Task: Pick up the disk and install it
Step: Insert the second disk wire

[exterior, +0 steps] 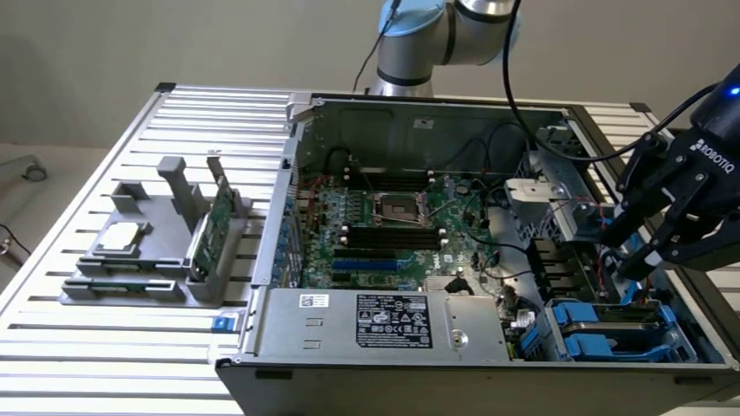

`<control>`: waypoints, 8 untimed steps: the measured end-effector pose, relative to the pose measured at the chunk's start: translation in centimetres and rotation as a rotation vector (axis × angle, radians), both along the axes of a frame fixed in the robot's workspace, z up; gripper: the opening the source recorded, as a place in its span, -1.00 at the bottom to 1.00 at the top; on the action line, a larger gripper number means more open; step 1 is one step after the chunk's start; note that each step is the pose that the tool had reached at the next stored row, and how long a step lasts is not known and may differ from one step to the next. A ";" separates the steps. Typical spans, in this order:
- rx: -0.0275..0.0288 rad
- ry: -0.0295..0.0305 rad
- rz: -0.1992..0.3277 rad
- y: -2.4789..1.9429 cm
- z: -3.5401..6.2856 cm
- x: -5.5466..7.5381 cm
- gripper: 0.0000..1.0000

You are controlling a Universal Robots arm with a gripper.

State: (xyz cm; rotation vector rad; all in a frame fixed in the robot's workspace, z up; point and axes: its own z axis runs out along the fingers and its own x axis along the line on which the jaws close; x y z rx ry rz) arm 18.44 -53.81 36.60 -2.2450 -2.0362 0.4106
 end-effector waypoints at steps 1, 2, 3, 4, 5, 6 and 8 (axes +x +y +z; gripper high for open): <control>-0.0014 -0.0009 0.000 0.02 -0.01 0.0 -0.04; -0.0027 -0.0018 0.000 0.05 -0.03 0.0 -0.04; -0.0039 -0.0025 0.000 0.06 -0.06 0.0 -0.04; -0.0059 -0.0030 0.000 0.08 -0.07 0.1 -0.04; -0.0082 -0.0036 0.000 0.10 -0.08 0.1 -0.04; -0.0108 -0.0041 0.000 0.11 -0.09 0.1 -0.04; -0.0172 -0.0055 0.000 0.14 -0.11 0.1 -0.04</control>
